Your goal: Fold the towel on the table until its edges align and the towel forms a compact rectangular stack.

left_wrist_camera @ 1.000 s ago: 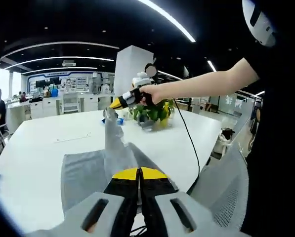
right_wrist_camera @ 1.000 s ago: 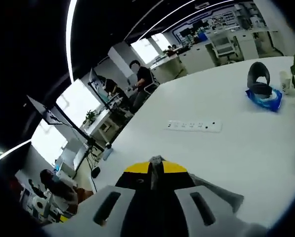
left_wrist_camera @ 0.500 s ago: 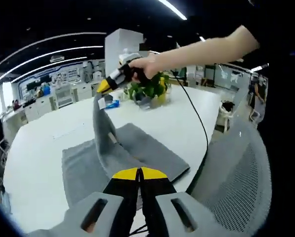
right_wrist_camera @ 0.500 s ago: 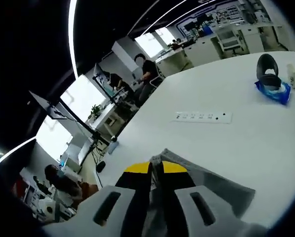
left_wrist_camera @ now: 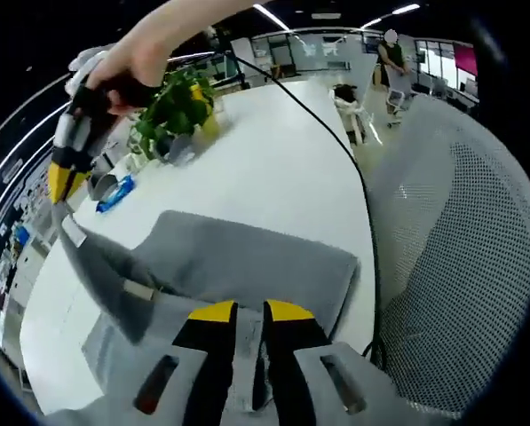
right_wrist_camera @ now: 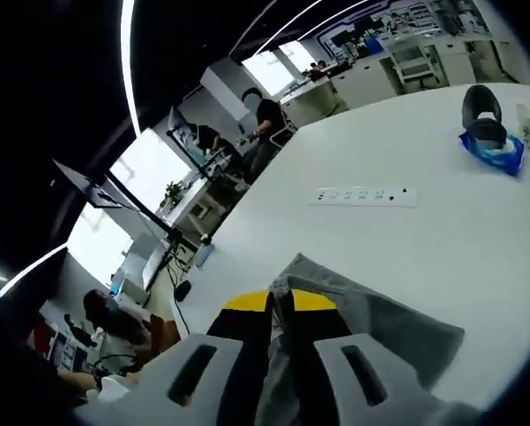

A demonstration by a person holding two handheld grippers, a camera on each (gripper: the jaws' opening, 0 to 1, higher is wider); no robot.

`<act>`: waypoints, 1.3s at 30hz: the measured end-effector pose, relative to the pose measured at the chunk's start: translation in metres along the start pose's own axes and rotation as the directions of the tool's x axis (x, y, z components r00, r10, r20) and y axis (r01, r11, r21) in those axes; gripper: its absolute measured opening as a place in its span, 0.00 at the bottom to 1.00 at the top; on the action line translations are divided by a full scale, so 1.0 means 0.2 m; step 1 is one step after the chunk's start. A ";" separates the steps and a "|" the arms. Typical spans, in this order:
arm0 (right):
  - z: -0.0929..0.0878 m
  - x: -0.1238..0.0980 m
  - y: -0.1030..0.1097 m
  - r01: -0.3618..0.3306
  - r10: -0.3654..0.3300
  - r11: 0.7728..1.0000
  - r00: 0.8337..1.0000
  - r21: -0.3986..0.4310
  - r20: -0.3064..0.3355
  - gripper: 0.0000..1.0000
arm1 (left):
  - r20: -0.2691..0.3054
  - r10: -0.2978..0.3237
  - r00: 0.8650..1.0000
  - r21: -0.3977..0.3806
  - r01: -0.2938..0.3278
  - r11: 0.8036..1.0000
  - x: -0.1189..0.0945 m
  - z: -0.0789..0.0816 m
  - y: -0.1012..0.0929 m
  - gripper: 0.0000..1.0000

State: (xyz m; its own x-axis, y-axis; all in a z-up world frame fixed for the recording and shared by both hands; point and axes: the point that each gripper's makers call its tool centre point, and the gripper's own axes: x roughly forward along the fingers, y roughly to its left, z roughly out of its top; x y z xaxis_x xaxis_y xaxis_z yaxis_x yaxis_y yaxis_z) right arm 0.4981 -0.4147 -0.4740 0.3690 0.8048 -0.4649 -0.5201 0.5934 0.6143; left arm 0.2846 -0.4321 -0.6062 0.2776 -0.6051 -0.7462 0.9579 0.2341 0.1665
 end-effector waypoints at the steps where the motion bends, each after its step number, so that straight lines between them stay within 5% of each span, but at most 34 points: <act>1: 0.00 -0.01 0.00 -0.006 0.005 1.000 1.000 0.009 0.004 0.04 | -0.019 -0.005 1.000 -0.010 0.005 1.000 0.04 -0.03 0.00 0.13; 6: 0.00 -0.03 -0.04 0.003 -0.004 0.999 1.000 0.032 0.013 0.04 | -0.118 -0.024 0.993 -0.112 0.011 0.994 0.18 -0.20 0.00 0.12; 8: -0.01 -0.04 -0.06 0.008 -0.008 0.999 1.000 0.038 0.017 0.04 | -0.040 -0.009 0.999 -0.088 0.006 0.996 0.18 -0.15 0.02 0.12; 11: -0.02 -0.05 -0.07 0.002 -0.004 0.998 0.999 0.063 0.032 0.04 | -0.036 0.016 0.999 -0.212 -0.023 0.977 0.16 -0.17 0.05 0.04; 18: -0.04 -0.08 -0.10 -0.002 -0.003 0.995 0.999 0.104 0.047 0.04 | 0.100 0.019 0.995 -0.407 0.023 0.913 0.08 -0.13 0.05 0.03; 22: -0.03 -0.10 -0.12 -0.002 -0.006 0.992 0.998 0.127 0.063 0.04 | 0.159 0.028 0.987 -0.472 0.051 0.880 -0.08 -0.07 0.06 0.03; 28: 0.02 -0.12 -0.13 -0.020 0.000 0.985 0.994 0.173 0.110 0.04 | 0.322 0.150 0.935 -0.497 0.032 0.867 -0.47 0.10 0.14 0.02; 33: 0.10 -0.12 -0.12 -0.069 0.025 0.965 0.984 0.251 0.178 0.04 | 0.454 0.281 0.845 -0.594 0.052 0.803 -0.76 0.17 0.20 0.02; 35: 0.11 -0.11 -0.11 -0.080 0.030 0.961 0.981 0.264 0.189 0.04 | 0.474 0.307 0.825 -0.611 0.057 0.790 -0.84 0.18 0.20 0.02; 39: 0.14 -0.08 -0.09 -0.096 0.040 0.956 0.979 0.276 0.201 0.04 | 0.477 0.340 0.810 -0.621 0.036 0.783 -0.92 0.17 0.17 0.02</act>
State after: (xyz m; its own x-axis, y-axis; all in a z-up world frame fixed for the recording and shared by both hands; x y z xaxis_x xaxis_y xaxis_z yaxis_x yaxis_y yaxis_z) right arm 0.5226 -0.4385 -0.4593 0.4954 0.8145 -0.3021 -0.3198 0.4943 0.8083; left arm 0.2681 -0.3390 -0.4408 0.5862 -0.7735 -0.2407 0.7144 0.6337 -0.2967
